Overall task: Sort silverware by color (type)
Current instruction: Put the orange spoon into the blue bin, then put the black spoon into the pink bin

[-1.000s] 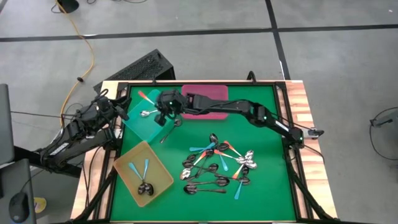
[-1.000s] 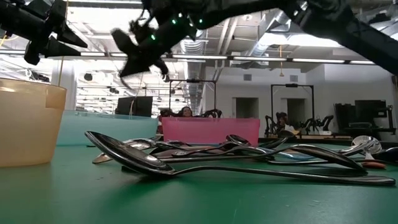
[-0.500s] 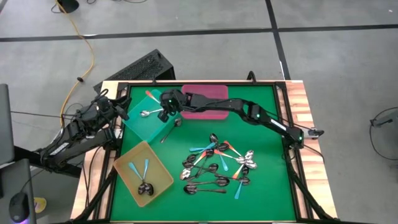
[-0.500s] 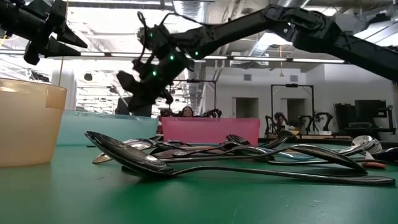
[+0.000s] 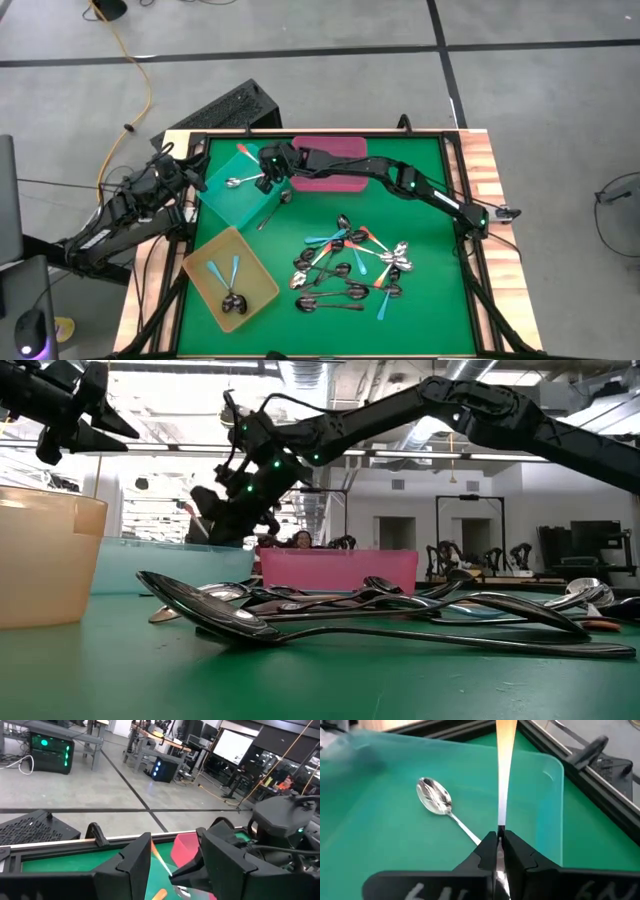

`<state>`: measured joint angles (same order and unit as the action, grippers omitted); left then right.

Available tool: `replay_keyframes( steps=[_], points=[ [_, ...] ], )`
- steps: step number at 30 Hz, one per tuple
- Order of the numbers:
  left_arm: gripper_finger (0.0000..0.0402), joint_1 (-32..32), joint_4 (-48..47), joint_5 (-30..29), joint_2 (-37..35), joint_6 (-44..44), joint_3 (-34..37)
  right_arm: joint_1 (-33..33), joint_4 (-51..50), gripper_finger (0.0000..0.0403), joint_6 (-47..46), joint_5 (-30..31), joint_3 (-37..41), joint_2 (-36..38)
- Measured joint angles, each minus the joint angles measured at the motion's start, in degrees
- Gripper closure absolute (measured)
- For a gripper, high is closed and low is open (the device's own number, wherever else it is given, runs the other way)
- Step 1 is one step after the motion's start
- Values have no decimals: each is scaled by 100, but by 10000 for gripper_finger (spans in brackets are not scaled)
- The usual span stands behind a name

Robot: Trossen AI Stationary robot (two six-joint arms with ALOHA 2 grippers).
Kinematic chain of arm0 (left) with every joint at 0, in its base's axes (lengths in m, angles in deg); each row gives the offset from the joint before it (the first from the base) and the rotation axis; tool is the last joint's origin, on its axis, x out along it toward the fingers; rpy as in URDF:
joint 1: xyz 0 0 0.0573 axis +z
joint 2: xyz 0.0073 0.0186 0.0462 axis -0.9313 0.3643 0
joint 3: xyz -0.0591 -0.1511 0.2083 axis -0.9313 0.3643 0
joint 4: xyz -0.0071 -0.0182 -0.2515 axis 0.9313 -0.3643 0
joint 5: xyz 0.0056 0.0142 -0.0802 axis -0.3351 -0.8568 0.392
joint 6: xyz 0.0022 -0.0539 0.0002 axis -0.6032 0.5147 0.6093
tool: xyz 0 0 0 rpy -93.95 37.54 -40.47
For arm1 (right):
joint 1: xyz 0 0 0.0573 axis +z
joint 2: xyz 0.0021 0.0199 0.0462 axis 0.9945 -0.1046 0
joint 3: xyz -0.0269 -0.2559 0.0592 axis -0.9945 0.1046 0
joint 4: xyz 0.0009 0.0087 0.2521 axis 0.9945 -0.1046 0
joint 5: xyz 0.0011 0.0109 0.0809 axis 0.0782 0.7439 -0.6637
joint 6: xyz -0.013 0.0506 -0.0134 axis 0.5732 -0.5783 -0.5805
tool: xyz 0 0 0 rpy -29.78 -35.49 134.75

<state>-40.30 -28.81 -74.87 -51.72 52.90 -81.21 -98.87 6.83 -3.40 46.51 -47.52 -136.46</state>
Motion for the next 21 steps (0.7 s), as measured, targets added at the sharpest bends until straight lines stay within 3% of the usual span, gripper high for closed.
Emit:
replay_keyframes(
  steps=[13, 21],
  points=[
    [243, 0, 2, 0, 0, 4, 0, -28, -123, 310, 280, -77, 2, 74],
    [243, 0, 4, 0, 0, 4, 0, 108, -1171, 304, 1545, -1392, -11, 767]
  ],
)
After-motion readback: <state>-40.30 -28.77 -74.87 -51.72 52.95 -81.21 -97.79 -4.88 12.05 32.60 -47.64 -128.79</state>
